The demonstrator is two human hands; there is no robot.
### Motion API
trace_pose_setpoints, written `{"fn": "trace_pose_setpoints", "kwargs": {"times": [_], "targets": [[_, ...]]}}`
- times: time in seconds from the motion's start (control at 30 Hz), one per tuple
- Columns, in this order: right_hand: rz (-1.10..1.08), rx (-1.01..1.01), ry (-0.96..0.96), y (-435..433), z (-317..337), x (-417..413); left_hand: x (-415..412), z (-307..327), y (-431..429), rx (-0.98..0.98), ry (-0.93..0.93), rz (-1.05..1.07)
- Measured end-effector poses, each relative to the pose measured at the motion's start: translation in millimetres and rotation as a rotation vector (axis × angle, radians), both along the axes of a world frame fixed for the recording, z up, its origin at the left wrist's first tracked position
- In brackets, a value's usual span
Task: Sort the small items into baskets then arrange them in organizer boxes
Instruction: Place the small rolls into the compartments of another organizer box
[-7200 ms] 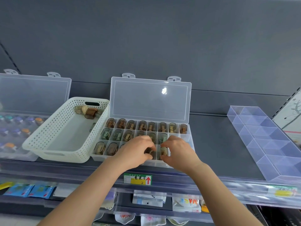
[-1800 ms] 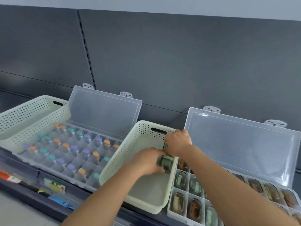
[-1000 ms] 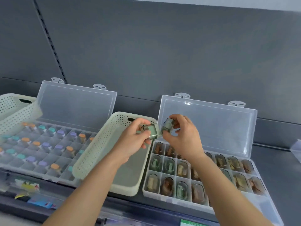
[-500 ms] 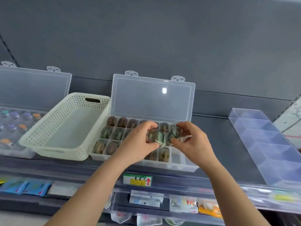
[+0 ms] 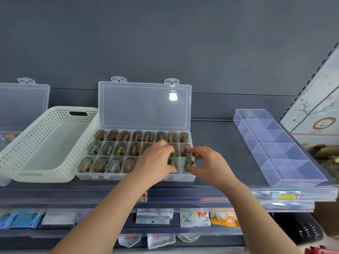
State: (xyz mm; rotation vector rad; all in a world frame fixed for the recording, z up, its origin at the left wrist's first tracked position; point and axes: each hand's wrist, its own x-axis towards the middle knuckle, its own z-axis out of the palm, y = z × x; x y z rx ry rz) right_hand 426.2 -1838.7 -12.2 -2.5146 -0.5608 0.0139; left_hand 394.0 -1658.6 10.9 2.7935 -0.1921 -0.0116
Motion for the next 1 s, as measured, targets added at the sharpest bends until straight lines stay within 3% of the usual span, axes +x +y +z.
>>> {"fn": "trace_pose_setpoints", "kwargs": {"times": [0.33,0.8,1.0], "targets": [[0.067,-0.195,0.027,6.1,-3.0,7.0,9.5,-11.4,0.5,0.141,0.081,-0.070],[0.066,-0.231,0.022,10.0,0.6,10.1,7.9,-15.5,2.5,0.095,0.062,-0.070],[0.068,-0.170,-0.037,30.6,9.8,12.1,-1.9,-6.0,27.8,0.046,-0.050,0.048]]}}
